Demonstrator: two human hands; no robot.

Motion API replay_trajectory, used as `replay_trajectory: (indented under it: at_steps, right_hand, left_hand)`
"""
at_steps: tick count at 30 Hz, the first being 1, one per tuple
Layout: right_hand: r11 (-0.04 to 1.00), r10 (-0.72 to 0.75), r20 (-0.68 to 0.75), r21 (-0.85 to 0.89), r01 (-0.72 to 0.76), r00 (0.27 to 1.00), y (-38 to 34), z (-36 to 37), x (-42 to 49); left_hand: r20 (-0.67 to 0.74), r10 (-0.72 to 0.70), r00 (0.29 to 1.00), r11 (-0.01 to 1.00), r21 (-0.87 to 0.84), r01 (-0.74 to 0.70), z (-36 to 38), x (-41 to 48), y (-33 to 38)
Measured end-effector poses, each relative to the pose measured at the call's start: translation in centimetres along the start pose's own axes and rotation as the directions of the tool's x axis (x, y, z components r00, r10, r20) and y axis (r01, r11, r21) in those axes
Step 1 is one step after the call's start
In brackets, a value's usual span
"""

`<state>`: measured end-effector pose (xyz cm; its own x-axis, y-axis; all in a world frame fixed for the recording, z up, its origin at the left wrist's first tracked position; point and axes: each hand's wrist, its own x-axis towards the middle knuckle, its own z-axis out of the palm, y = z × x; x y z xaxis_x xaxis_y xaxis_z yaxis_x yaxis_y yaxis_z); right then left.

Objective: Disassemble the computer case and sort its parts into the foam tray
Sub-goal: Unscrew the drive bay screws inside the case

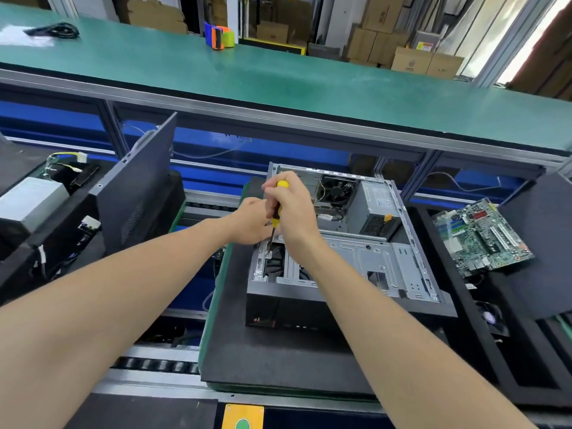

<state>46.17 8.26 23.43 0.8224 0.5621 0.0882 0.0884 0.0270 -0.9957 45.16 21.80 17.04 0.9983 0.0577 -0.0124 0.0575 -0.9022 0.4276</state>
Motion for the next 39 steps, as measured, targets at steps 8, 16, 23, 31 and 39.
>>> replay_trajectory:
  at_steps: [8,16,23,31,39]
  right_hand:
    - [0.968,0.073,0.156,0.227,-0.108,0.985,1.3,-0.1,2.5]
    - [0.887,0.042,0.709,0.299,-0.353,0.704,1.3,-1.8,5.8]
    - [0.926,-0.022,0.629,0.305,-0.221,0.777,1.3,-1.1,5.0]
    - [1.000,-0.024,-0.249,0.013,0.028,0.968,1.6,1.1,1.6]
    - [0.995,0.045,-0.452,0.099,0.000,0.891,0.9,3.5,1.0]
  left_hand:
    - [0.034,0.083,0.996,0.991,-0.105,-0.079,-0.1,0.6,0.0]
    - [0.020,-0.046,0.999,0.984,-0.173,0.049,1.0,1.8,-1.3]
    - [0.209,0.102,0.973,0.981,-0.185,-0.063,-1.6,2.2,-0.7]
    - [0.161,0.052,0.986,0.985,-0.169,-0.024,0.2,3.6,-1.5]
    - [0.038,0.167,0.985,0.974,-0.162,-0.159,0.0,3.1,-1.3]
